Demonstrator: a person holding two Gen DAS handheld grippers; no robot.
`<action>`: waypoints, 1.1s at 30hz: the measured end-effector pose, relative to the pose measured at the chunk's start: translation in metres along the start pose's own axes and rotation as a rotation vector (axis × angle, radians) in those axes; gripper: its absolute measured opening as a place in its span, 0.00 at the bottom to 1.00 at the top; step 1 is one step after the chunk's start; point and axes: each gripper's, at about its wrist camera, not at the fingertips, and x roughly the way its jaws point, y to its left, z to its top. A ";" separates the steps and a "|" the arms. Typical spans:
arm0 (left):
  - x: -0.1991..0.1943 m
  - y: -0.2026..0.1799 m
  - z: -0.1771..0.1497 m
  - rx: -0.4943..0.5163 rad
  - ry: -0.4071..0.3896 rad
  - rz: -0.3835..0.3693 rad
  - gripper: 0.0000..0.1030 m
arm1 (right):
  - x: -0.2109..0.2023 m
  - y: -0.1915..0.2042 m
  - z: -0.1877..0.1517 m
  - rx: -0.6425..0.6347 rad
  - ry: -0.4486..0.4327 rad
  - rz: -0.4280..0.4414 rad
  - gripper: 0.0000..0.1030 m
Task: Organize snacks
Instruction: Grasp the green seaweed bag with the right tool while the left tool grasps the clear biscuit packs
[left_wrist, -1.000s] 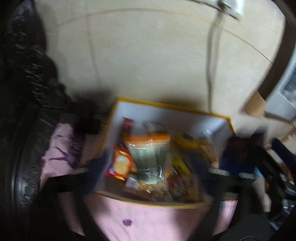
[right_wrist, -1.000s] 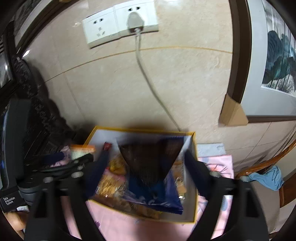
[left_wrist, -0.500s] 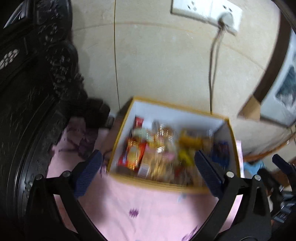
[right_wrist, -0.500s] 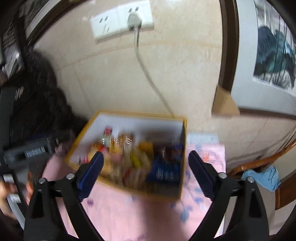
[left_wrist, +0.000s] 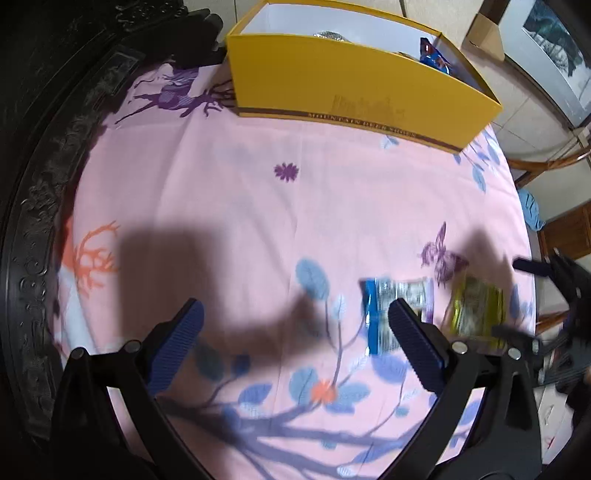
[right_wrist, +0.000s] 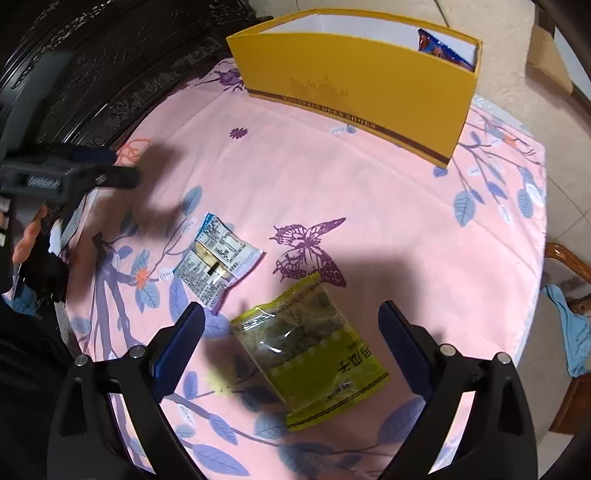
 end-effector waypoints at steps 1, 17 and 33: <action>-0.004 0.000 -0.002 0.005 -0.007 0.006 0.98 | 0.001 -0.003 0.002 0.002 0.010 0.009 0.92; -0.023 -0.008 -0.017 -0.004 -0.033 0.002 0.98 | 0.031 -0.001 -0.043 0.086 0.096 0.001 0.99; 0.007 -0.036 -0.026 0.070 0.054 -0.024 0.98 | 0.046 0.023 -0.054 0.266 -0.045 -0.343 0.95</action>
